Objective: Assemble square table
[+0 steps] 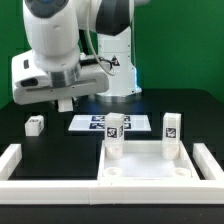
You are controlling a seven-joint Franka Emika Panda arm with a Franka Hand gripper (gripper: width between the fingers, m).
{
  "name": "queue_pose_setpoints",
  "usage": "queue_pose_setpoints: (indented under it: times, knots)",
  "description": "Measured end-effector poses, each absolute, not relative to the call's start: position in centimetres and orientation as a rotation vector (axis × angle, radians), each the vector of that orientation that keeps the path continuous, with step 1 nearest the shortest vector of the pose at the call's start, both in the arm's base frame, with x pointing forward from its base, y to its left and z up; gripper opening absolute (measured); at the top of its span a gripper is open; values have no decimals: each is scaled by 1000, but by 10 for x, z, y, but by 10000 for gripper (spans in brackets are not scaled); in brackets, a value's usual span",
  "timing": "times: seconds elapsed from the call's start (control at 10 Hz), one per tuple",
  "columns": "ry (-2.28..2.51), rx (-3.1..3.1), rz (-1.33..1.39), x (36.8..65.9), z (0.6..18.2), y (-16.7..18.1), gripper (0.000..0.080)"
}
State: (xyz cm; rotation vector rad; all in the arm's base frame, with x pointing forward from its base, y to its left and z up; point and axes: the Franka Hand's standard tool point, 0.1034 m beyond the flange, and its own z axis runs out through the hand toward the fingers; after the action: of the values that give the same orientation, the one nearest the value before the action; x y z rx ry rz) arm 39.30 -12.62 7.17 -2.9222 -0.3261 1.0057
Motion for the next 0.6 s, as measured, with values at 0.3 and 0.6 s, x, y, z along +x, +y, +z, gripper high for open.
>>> queue_pose_setpoints:
  times: [0.3, 0.6]
  knots:
    - [-409, -3009, 759, 441, 93, -127, 284]
    - [-433, -3079, 394, 463, 100, -129, 284]
